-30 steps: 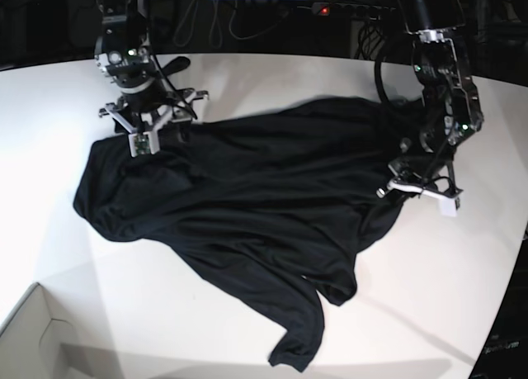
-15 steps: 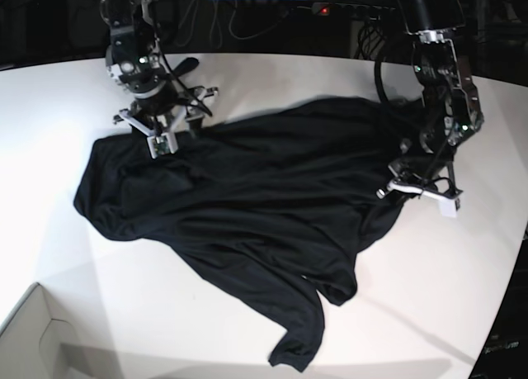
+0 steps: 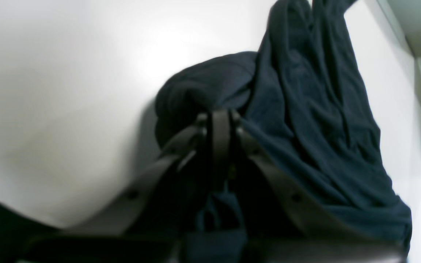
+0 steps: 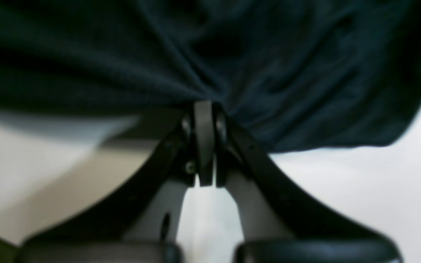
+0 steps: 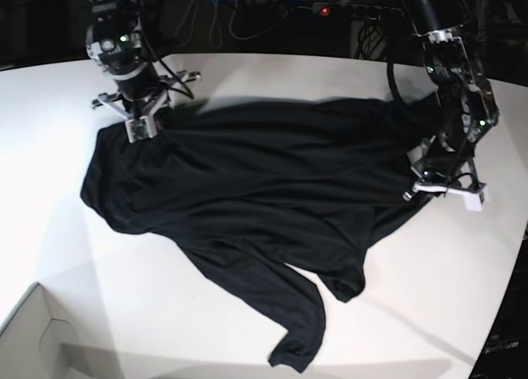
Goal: Layout the t-shirt on the table in an organized manner, then fold the t-shirt properly
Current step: 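Lay the shirt down flat and release with both grippers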
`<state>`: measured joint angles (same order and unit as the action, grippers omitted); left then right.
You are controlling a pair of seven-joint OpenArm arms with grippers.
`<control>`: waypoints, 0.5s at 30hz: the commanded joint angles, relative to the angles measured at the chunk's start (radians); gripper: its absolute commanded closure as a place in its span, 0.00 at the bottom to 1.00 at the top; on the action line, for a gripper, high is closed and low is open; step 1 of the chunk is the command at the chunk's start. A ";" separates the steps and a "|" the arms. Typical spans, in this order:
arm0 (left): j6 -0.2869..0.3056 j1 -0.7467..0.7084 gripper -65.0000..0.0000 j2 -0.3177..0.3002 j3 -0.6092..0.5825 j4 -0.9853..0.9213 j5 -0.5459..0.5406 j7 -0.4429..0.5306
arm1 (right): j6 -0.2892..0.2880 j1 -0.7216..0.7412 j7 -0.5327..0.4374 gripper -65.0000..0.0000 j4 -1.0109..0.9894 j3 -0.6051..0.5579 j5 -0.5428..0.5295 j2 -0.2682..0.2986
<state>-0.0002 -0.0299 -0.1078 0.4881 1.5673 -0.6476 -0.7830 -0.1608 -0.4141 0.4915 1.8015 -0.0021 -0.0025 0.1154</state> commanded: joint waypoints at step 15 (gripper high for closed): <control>0.004 0.035 1.00 -0.011 0.080 0.029 -0.013 0.020 | -0.004 -0.009 -0.012 1.00 -0.006 0.161 0.002 0.005</control>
<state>-0.0002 -0.0051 -0.1055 0.5655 1.5749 -0.6476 -0.7822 -0.1616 -0.4244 0.4976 1.7828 0.1551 -0.0010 0.1154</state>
